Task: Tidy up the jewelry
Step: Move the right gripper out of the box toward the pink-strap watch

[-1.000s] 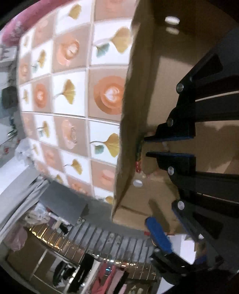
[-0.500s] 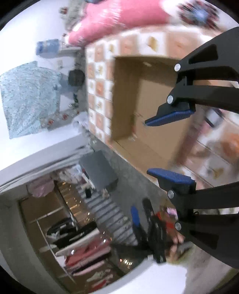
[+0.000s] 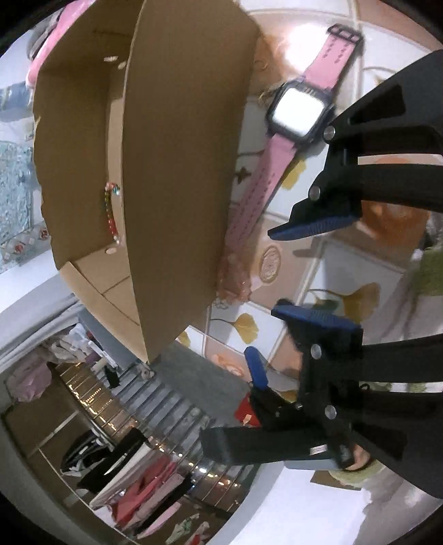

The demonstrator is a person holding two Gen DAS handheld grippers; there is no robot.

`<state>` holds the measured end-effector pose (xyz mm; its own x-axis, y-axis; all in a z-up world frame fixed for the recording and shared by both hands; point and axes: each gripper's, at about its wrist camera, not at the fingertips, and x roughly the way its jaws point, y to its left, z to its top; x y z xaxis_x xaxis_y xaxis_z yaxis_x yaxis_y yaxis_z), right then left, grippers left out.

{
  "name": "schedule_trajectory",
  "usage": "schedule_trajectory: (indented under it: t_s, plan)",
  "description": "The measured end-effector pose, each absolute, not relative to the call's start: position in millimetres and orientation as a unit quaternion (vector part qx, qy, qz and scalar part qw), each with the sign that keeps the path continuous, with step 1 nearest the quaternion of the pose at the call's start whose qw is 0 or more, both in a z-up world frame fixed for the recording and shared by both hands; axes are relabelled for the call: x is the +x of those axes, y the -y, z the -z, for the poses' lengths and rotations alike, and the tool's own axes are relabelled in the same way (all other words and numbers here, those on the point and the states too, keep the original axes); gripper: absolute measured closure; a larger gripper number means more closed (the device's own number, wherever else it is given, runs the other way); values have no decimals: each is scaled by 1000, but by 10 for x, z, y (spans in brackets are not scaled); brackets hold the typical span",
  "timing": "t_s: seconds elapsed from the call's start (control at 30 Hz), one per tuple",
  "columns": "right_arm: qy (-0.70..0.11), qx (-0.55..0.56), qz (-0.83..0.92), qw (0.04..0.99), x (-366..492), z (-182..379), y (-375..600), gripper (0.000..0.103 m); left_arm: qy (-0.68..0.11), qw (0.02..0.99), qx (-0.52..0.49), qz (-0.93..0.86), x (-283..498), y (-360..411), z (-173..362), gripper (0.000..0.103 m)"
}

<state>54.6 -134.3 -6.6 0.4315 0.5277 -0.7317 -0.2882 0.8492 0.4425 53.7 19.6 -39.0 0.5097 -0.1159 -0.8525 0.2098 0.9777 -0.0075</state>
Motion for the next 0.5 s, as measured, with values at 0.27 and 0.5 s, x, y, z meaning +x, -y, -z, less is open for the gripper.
schedule_trajectory:
  t_s: [0.27,0.5]
  plan:
    - [-468,93,-233,848,807,200,1079,69,-452,883,54,115,429,-266,399,8]
    - [-451,28,-280,847,875,188,709,79,-437,887,21,149,364,-450,357,8]
